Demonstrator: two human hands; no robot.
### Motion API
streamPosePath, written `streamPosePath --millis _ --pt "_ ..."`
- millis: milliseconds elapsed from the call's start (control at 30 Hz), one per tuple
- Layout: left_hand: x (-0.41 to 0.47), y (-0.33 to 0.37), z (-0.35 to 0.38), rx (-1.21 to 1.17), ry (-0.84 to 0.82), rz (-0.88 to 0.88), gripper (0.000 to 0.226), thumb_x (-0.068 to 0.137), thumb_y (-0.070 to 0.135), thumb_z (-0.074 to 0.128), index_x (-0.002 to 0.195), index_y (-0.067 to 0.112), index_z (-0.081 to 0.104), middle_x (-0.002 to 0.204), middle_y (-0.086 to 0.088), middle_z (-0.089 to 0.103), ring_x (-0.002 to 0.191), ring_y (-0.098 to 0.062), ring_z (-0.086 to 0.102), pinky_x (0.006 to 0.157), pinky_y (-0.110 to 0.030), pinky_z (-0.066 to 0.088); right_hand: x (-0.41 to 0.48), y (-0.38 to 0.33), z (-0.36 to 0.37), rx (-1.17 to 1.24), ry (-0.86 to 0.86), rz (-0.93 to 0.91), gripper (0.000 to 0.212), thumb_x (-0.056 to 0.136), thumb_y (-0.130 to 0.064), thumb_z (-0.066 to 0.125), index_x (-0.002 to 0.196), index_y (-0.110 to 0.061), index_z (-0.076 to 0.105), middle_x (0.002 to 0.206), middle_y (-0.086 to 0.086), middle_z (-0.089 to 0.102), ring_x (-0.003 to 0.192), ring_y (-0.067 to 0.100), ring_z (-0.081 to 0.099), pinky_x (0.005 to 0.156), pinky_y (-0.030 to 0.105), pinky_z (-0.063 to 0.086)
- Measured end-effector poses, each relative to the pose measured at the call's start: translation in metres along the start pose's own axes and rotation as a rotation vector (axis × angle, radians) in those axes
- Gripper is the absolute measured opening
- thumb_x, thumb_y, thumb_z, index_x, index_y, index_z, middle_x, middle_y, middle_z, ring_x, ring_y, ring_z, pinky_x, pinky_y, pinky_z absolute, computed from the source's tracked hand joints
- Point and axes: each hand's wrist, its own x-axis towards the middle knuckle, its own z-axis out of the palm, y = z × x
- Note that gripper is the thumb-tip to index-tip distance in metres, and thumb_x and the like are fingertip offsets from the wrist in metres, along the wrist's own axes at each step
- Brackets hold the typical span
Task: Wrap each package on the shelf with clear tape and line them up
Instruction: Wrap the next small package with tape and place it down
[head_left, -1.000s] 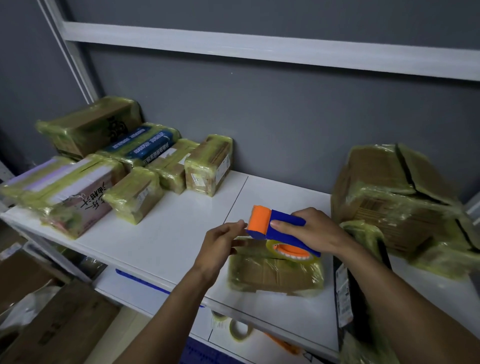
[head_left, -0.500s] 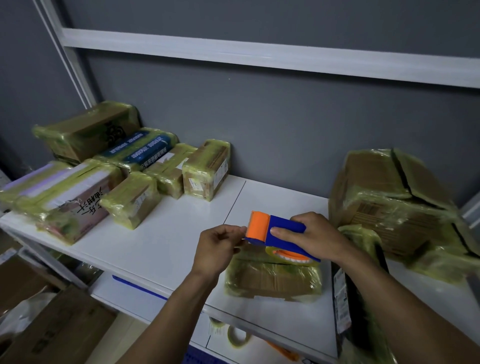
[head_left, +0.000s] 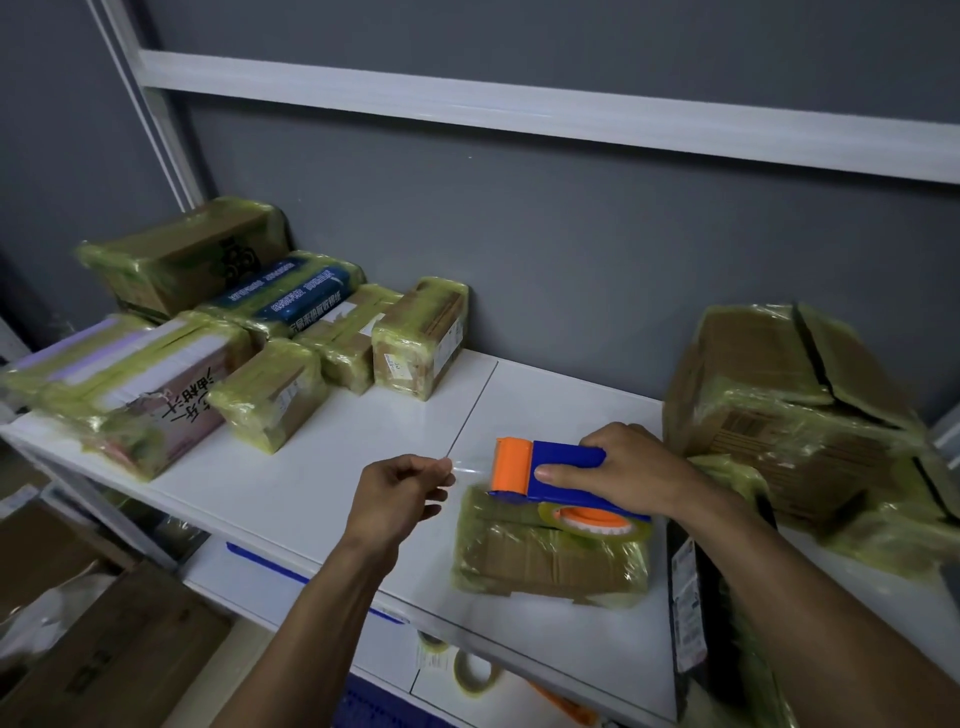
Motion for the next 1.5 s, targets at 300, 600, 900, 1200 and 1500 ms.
streamPosePath --millis 300,600,900,1200,1500 --pt "0.001 -0.016 -0.023 -0.043 0.059 -0.040 0.021 0.091 0.022 0.076 0.072 0.012 0.074 0.080 -0.007 0.076 0.062 -0.011 0.069 0.057 -0.022 0.054 0.004 -0.010 -0.003 -0.096 -0.033 0.063 0.071 0.060 -0.091 0.064 0.083 -0.025 0.069 0.071 -0.011 0.073 0.067 0.008 0.072 0.057 0.021 0.052" --pt "0.004 -0.060 -0.036 -0.042 0.099 -0.165 0.020 0.091 0.024 0.076 0.083 0.005 0.076 0.075 -0.006 0.074 0.062 -0.016 0.066 0.059 -0.024 0.055 0.008 -0.015 0.006 -0.359 -0.022 0.127 0.081 0.065 -0.098 0.053 0.067 -0.018 0.061 0.068 0.002 0.065 0.062 0.017 0.065 0.053 0.028 0.043" --pt "0.010 -0.101 -0.023 -0.083 0.174 -0.257 0.015 0.084 0.015 0.082 0.072 0.008 0.077 0.063 0.001 0.064 0.053 -0.012 0.052 0.057 -0.022 0.050 0.017 -0.024 0.025 -0.505 -0.081 0.232 0.073 0.065 -0.094 0.059 0.081 -0.023 0.050 0.084 -0.001 0.057 0.074 0.016 0.059 0.055 0.029 0.039" --pt "0.014 -0.112 -0.005 0.268 0.109 -0.190 0.018 0.083 0.028 0.084 0.072 0.015 0.078 0.065 0.000 0.074 0.054 -0.013 0.067 0.067 -0.030 0.061 0.022 -0.019 0.032 -0.506 -0.118 0.280 0.078 0.058 -0.096 0.061 0.082 -0.022 0.054 0.082 -0.002 0.061 0.074 0.016 0.062 0.057 0.028 0.042" --pt "0.015 -0.102 -0.001 0.657 0.152 -0.080 0.033 0.070 0.055 0.086 0.084 0.029 0.073 0.082 0.012 0.070 0.080 -0.012 0.066 0.067 -0.024 0.044 0.021 -0.011 0.037 -0.497 -0.018 0.266 0.080 0.055 -0.100 0.056 0.073 -0.022 0.054 0.074 -0.002 0.060 0.063 0.015 0.059 0.050 0.027 0.035"
